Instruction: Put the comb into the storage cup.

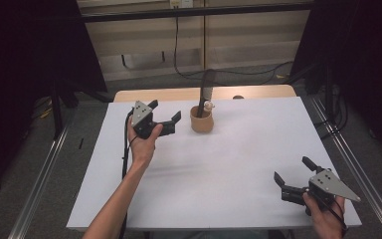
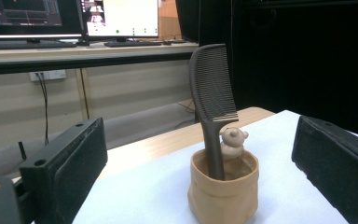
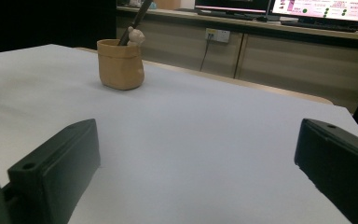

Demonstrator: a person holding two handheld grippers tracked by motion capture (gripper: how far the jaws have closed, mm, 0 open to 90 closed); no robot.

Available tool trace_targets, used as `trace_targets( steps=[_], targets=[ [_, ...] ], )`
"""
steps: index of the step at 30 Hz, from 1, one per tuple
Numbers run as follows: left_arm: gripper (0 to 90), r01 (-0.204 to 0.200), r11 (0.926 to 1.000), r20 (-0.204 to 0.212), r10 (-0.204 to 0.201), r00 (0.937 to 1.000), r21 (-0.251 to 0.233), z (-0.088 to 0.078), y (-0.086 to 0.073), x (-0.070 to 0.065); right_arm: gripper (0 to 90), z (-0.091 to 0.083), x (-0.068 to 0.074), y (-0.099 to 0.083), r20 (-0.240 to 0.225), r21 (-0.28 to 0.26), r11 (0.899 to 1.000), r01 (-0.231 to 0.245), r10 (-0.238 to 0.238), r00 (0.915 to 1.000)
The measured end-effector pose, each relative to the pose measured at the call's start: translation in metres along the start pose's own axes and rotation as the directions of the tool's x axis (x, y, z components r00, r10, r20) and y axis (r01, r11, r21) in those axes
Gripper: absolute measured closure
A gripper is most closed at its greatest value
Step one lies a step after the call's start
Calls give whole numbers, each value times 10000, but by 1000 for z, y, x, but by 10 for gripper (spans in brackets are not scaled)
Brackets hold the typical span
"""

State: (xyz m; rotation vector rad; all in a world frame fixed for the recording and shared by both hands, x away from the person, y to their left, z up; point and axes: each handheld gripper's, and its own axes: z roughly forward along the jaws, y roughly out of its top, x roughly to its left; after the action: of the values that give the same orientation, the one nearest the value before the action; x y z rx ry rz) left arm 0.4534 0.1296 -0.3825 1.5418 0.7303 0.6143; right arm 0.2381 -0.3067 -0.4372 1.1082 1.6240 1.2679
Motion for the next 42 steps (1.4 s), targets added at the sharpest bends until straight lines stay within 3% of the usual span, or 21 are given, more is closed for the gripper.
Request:
trace_targets(
  steps=[5,13,17,26,34,42],
  targets=[
    [34,104,9999,-73,-105,9999,-97,-10,1,3,0,0,0,0,-4,-8,10000,-9,9,10000],
    [44,7,9999,-251,-3,9997,131,-28,-1,3,0,0,0,0,29,26,10000,27,-27,10000],
    [45,-76,9999,-614,84,9981,135,-36,-2,5,0,0,0,0,39,32,10000,19,-20,10000],
    [48,-169,9993,-650,190,9977,325,-50,-9,3,0,0,1,0,39,41,10000,31,-31,10000],
    [49,-4,9996,-824,27,9966,276,-65,-16,3,0,0,1,0,41,48,10000,26,-26,10000],
    [46,-138,9990,-997,181,9949,430,-78,-19,5,0,2,2,0,-25,54,10000,8,-8,10000]
  ],
)
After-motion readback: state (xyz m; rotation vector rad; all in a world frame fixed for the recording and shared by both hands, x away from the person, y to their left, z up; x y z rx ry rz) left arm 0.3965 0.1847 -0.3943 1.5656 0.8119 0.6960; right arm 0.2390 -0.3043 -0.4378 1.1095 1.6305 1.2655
